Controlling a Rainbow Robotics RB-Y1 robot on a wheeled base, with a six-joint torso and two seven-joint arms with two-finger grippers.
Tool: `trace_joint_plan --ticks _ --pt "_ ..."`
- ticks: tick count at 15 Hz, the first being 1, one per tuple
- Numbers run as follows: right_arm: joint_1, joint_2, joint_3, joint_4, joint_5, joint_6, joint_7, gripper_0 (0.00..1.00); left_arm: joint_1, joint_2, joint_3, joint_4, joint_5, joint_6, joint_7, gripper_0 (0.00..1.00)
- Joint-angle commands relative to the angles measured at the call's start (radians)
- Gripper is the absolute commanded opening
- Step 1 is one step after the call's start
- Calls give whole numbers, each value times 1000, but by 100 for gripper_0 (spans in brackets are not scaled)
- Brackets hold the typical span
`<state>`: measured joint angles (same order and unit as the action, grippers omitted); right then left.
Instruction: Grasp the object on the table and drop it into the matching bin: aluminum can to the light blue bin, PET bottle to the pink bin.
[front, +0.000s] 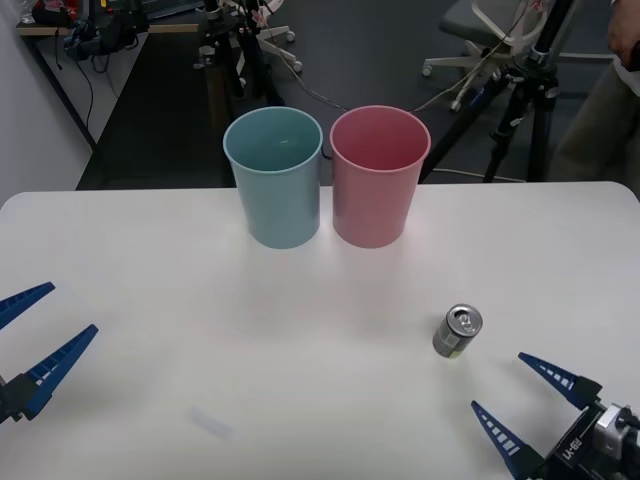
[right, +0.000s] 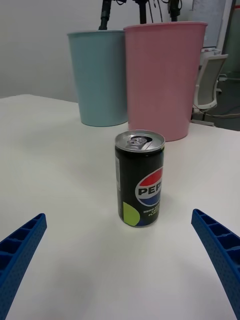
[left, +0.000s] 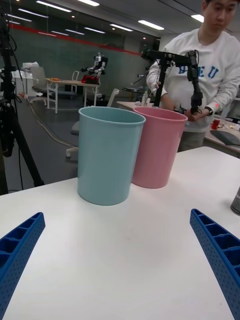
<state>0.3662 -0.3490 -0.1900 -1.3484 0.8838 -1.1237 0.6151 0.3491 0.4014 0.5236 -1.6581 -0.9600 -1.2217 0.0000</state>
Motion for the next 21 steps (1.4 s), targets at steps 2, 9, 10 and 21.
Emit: trace_joint_plan --ticks 2,9,10,21 --pt "-44 30 29 -2 14 79 8 100 0 0 0 0 0 0 0 100" --pt "-113 56 93 0 37 232 14 100 0 0 0 0 0 0 0 100" --pt "-119 56 106 -2 37 249 11 100 0 0 0 0 0 0 0 100" --pt "-199 56 192 -2 26 393 6 100 0 0 0 0 0 0 0 100"
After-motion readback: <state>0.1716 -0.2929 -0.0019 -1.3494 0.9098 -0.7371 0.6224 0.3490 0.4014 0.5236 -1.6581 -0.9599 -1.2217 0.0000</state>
